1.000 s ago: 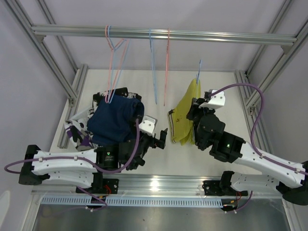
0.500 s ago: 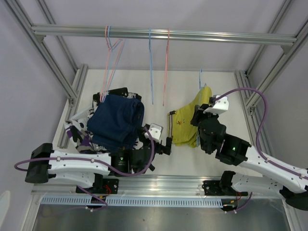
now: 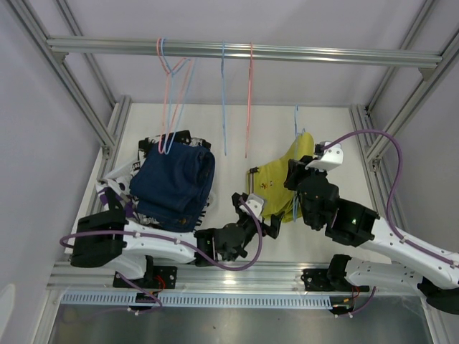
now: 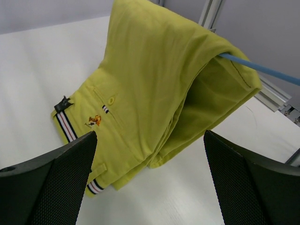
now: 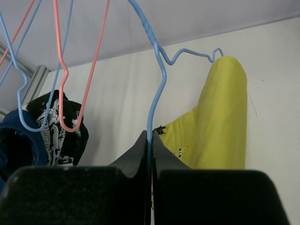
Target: Remove the trousers from the hanger
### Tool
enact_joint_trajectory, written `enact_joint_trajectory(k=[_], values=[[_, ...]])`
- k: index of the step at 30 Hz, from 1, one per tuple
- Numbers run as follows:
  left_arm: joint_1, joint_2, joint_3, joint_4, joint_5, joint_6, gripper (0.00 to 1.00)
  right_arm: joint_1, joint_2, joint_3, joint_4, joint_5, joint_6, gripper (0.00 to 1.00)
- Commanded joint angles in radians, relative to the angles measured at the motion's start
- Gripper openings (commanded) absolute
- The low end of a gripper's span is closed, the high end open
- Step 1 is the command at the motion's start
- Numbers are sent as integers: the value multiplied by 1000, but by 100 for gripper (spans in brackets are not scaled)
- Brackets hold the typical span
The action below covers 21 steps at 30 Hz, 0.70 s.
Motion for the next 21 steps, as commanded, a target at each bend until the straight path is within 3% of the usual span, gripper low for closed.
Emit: enact_joint_trajectory(k=[1, 11, 21], values=[[17, 50, 49, 182, 52, 13, 99, 1, -18, 66, 23, -8, 54, 0], [96, 140, 55, 301, 94, -11, 99, 1, -17, 55, 18, -22, 53, 0], [114, 232, 126, 304, 157, -26, 99, -10, -4, 49, 38, -40, 31, 0]])
